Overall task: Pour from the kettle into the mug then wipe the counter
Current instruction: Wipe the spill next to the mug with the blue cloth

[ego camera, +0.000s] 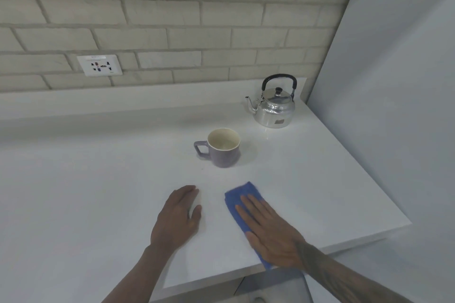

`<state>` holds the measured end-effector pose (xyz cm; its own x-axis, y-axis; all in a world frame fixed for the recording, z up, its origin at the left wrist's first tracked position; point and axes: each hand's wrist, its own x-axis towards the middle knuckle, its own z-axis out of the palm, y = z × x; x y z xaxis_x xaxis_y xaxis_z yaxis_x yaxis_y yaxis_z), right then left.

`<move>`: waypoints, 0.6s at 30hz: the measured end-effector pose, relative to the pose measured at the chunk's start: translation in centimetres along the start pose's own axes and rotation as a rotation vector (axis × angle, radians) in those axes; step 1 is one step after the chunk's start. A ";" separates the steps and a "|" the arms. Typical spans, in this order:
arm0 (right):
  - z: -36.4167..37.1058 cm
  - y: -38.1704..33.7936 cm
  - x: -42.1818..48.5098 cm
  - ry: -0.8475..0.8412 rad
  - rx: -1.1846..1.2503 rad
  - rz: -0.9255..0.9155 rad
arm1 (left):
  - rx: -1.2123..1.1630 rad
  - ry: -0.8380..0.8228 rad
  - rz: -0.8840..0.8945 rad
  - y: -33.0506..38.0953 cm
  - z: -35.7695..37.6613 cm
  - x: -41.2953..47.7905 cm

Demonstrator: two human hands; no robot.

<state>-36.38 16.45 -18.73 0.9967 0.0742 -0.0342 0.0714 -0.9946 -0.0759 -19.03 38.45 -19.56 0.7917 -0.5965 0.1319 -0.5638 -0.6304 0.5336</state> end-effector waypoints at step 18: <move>0.4 -1.2 5.7 0.105 -0.018 0.284 | -0.032 0.024 0.004 0.2 -0.1 -0.1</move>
<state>-30.79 18.05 -19.20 0.9755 -0.2139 0.0514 -0.2108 -0.9757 -0.0603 -19.17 38.43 -19.35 0.7955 -0.5861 0.1540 -0.5590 -0.6117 0.5598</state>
